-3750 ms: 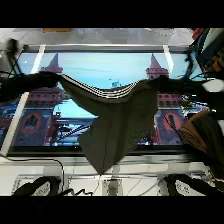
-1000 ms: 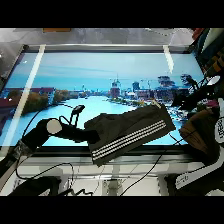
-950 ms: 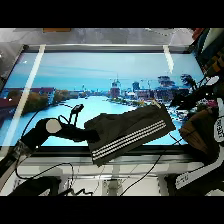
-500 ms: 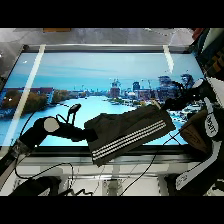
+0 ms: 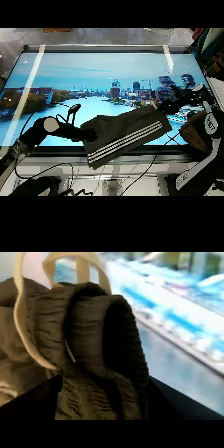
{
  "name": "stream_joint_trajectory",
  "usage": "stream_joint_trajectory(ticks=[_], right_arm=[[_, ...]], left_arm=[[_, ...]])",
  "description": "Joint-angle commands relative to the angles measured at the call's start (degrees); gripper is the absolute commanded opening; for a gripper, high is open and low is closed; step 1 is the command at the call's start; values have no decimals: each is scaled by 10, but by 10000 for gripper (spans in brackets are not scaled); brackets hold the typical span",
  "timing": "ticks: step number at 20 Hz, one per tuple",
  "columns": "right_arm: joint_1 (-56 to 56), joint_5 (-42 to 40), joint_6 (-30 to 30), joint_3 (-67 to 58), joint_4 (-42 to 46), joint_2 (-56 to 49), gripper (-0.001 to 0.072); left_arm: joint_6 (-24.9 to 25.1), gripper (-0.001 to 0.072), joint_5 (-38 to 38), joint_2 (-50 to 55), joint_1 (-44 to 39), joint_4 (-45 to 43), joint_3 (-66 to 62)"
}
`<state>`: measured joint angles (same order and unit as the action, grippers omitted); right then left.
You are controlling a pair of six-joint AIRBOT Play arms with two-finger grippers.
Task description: Fold the clothes and pants, and hang the long-sleeved shirts on hangers.
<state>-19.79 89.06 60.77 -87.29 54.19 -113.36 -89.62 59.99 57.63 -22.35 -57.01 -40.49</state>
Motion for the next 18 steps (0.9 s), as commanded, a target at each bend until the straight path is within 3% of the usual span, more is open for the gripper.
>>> stream_joint_trajectory(ticks=[1, 2, 6, 11, 13, 14, 16, 18], right_arm=[[11, 19, -10, 50, -45, -5, 576], [16, 23, -28, 51, -45, -5, 498], [44, 21, -49, 49, -68, 8, 483], [127, 13, -52, 49, -75, 12, 640], [167, 14, -76, 49, -75, 12, 638], [185, 14, -88, 49, -75, 12, 622], [217, 14, -105, 49, -75, 12, 515], [241, 14, -105, 49, -79, 13, 358]], left_arm=[[0, 691, 0, 0, 1, -1, 0], [0, 692, -1, 0, 1, -1, 0], [0, 692, -16, 0, 1, -71, 0], [0, 692, -24, 0, 1, -101, 0], [0, 692, -24, 0, 1, -107, 0], [0, 692, -24, 0, 1, -112, 0], [0, 692, -24, 0, 1, -125, 0], [0, 692, -36, 0, 1, -135, -1]])
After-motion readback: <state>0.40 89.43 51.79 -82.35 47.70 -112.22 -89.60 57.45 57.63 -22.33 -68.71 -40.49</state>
